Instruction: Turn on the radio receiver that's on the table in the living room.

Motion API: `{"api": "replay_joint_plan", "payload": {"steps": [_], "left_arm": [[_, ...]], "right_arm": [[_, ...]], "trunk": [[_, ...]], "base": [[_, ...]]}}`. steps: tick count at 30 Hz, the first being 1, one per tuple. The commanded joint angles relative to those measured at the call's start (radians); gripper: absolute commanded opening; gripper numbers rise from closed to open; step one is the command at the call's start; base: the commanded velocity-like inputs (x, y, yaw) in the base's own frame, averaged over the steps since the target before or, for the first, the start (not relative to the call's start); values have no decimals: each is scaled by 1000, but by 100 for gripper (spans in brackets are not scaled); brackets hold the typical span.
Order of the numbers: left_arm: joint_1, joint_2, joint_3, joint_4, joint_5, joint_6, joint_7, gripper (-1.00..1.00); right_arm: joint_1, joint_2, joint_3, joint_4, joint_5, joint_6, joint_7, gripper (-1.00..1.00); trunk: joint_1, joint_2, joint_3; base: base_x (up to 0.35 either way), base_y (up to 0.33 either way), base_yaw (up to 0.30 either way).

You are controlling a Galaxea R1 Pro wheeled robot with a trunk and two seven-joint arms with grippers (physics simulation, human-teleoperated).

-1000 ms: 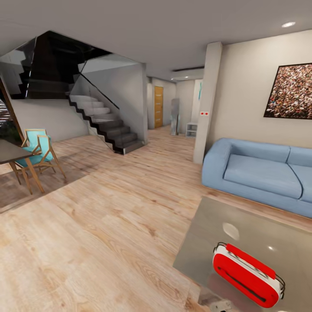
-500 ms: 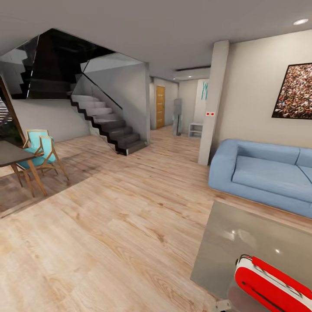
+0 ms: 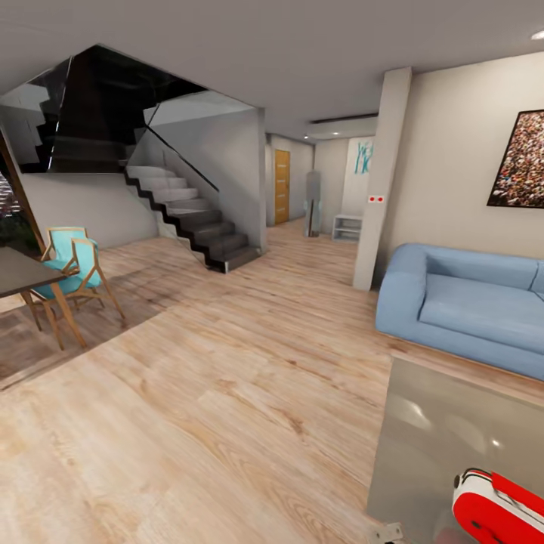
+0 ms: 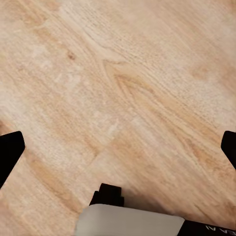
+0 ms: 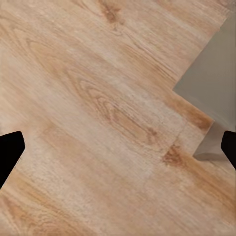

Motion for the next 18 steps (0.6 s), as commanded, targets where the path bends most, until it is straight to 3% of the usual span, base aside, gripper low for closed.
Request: {"api": "replay_joint_plan", "payload": {"steps": [1, 18], "left_arm": [[0, 0, 0, 0, 0, 0, 0, 100], [0, -1, 0, 0, 0, -1, 0, 100]], "right_arm": [[0, 0, 0, 0, 0, 0, 0, 100], [0, 0, 0, 6, 0, 0, 0, 100]], "trunk": [[0, 0, 1], [0, 0, 16]], "base": [[185, 266, -155], [185, 267, -226]]}}
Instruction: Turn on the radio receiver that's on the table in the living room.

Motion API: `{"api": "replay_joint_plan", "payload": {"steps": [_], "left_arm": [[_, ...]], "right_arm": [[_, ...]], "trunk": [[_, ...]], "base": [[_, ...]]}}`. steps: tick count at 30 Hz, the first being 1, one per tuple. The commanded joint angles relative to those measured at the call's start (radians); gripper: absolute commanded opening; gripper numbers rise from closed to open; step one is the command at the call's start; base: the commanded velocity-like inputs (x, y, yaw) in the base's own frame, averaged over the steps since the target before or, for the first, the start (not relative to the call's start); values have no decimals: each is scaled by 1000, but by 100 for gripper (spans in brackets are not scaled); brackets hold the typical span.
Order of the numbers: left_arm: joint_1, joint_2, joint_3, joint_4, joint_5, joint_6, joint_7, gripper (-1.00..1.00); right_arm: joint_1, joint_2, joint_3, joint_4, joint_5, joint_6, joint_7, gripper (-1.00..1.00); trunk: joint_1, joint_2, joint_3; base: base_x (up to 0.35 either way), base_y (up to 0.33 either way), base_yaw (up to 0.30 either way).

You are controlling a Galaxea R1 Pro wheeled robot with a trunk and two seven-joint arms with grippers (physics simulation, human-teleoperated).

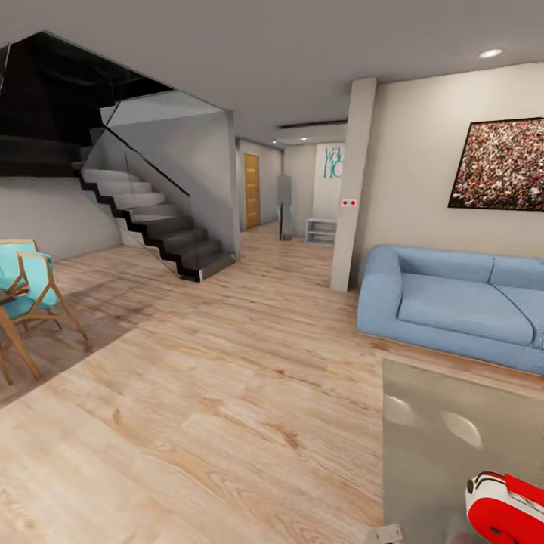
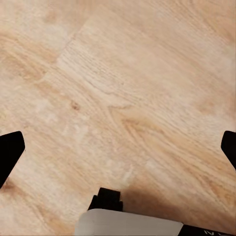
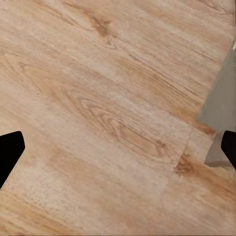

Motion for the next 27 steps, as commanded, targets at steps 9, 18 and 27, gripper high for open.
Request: {"api": "replay_joint_plan", "payload": {"steps": [9, 18, 27], "left_arm": [[0, 1, 0, 0, 0, 0, 0, 100], [0, 1, 0, 0, 0, -1, 0, 100], [0, 2, 0, 0, 0, -1, 0, 100]], "right_arm": [[0, 0, 2, 12, 0, -3, 0, 100], [0, 0, 1, 13, 0, -3, 0, 100], [0, 0, 2, 13, 0, -5, 0, 100]], "trunk": [[0, 0, 8], [0, 0, 17], [0, 0, 25]], "base": [[185, 263, -238], [185, 233, -238], [198, 186, -239]]}}
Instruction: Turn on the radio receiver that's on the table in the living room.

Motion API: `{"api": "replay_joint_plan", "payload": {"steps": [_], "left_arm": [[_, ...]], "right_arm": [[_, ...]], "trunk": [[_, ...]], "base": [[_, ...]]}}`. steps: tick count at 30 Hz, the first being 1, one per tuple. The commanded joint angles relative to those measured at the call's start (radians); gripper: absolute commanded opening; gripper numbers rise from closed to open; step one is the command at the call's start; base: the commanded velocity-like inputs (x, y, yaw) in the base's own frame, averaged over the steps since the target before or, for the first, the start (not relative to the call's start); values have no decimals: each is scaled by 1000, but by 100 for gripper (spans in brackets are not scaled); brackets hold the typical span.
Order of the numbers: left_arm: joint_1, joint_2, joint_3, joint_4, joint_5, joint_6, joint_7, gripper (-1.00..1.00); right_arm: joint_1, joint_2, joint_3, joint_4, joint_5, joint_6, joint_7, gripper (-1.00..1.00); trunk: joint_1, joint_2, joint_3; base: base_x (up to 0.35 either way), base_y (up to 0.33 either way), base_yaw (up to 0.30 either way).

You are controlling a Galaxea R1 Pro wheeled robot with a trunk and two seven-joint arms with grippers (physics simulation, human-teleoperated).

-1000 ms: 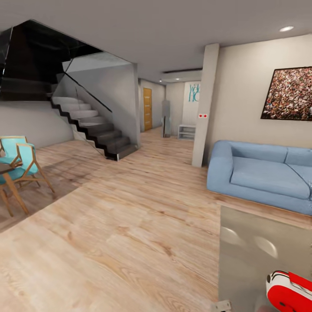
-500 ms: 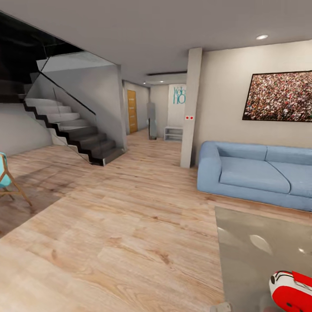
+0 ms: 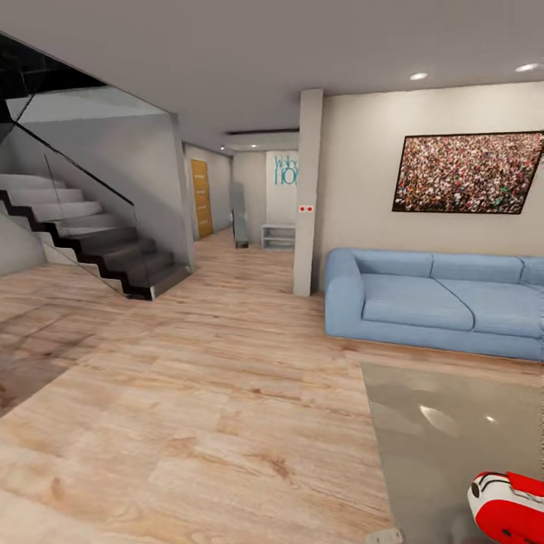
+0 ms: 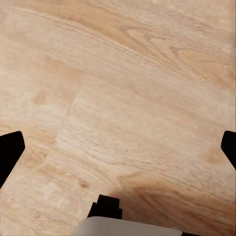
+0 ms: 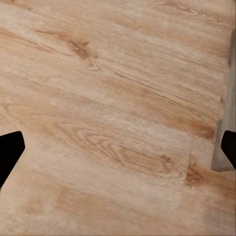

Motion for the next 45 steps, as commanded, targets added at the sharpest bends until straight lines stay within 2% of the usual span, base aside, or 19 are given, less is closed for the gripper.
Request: {"api": "replay_joint_plan", "payload": {"steps": [1, 22, 45], "left_arm": [[0, 0, 0, 0, 0, 0, 0, 100], [0, 1, 0, 0, 0, 0, 3, 100], [0, -2, 0, 0, 0, 1, 2, 100]], "right_arm": [[0, 0, 0, 0, 0, 0, 0, 100], [0, 0, 0, 0, 0, 0, 0, 100], [0, 0, 0, 0, 0, 0, 0, 100]], "trunk": [[0, 0, 1], [0, 0, 20], [0, 0, 42]], "base": [[210, 171, -239], [224, 102, -240], [236, 193, -240]]}}
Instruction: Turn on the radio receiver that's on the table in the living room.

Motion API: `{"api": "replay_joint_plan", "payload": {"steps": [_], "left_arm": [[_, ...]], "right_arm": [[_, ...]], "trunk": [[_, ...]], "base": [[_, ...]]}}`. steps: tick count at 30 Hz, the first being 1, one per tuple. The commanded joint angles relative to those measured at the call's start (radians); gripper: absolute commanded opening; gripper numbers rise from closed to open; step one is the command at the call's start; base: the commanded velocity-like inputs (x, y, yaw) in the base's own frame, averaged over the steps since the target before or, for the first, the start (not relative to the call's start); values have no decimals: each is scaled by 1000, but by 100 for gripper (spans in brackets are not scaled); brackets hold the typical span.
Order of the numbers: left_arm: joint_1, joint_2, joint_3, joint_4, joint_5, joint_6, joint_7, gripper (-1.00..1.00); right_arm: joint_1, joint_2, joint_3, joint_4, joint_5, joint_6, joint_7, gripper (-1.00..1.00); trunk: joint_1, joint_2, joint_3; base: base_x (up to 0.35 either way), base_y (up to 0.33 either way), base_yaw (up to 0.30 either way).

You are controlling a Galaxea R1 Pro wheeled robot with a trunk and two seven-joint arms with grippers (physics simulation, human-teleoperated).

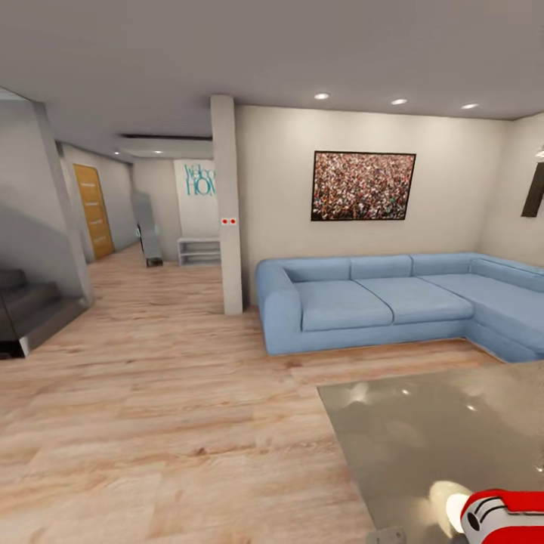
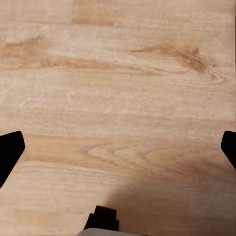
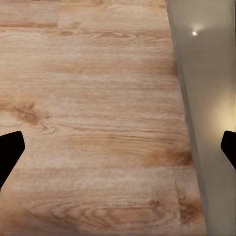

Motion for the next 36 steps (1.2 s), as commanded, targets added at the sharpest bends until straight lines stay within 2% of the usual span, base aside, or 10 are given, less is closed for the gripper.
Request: {"api": "replay_joint_plan", "payload": {"steps": [1, 27, 36], "left_arm": [[0, 0, 0, 0, 0, 0, 0, 100], [0, -2, -1, 0, 0, -1, -1, 100], [0, -2, -3, 0, 0, 0, -1, 100]], "right_arm": [[0, 0, 0, 0, 0, 0, 0, 100], [0, 0, -1, 0, 0, 0, 0, 100], [0, 0, 0, 0, 0, 0, 0, 100]], "trunk": [[0, 0, 1], [0, 0, 25], [0, 0, 33]], "base": [[221, 207, -240], [221, 206, -240], [62, 49, -241]]}}
